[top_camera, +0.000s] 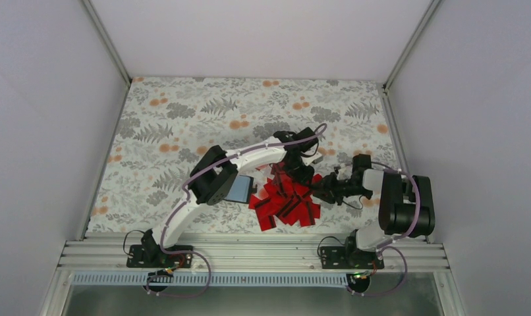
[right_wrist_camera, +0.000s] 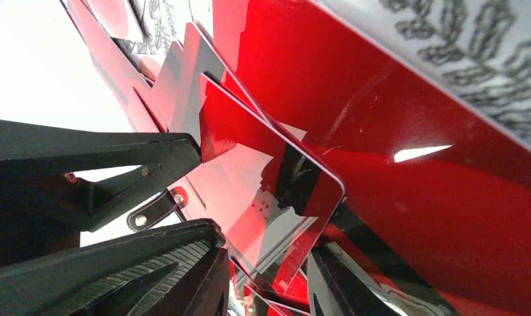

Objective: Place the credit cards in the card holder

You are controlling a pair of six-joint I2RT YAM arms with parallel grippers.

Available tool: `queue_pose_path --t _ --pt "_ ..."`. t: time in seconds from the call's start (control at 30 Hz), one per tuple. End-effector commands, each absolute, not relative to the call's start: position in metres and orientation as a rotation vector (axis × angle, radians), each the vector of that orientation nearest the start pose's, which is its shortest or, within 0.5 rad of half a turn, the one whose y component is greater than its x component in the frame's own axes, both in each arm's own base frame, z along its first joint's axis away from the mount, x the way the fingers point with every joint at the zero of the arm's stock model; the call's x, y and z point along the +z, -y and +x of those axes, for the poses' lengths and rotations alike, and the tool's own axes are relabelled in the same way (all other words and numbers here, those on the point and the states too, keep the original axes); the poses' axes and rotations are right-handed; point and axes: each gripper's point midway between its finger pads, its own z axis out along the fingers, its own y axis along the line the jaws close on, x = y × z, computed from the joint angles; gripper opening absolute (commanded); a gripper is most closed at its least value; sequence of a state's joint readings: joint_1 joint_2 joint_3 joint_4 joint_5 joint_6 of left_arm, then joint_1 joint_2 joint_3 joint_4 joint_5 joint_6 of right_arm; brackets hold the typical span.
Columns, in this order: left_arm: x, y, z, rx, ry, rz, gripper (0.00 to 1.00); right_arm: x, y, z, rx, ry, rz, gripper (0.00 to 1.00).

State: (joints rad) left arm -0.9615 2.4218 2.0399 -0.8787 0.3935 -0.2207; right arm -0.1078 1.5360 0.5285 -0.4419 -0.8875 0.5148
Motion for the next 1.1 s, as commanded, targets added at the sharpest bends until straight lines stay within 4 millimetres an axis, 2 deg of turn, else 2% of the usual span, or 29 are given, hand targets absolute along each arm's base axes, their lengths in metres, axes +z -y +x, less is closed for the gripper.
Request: queue_pose_path --t 0.0,0.17,0.33,0.67,1.07 --pt "0.009 0.48 0.215 -0.909 -2.873 1.231 0.36 0.011 -0.11 0.231 1.37 -2.763 0.773 0.31" --pt "0.016 0.477 0.215 -1.089 -2.892 1.161 0.36 0.02 -0.113 0.236 1.404 -2.723 0.734 0.31" --pt "0.022 0.474 0.215 -1.22 -2.895 1.11 0.36 0.037 -0.116 0.245 1.453 -2.653 0.67 0.31" --pt "0.023 0.468 0.22 -1.254 -2.904 1.062 0.36 0.06 -0.118 0.251 1.474 -2.577 0.593 0.31" --pt "0.019 0.466 0.223 -1.265 -2.914 1.03 0.36 0.036 -0.118 0.243 1.475 -2.644 0.658 0.26"
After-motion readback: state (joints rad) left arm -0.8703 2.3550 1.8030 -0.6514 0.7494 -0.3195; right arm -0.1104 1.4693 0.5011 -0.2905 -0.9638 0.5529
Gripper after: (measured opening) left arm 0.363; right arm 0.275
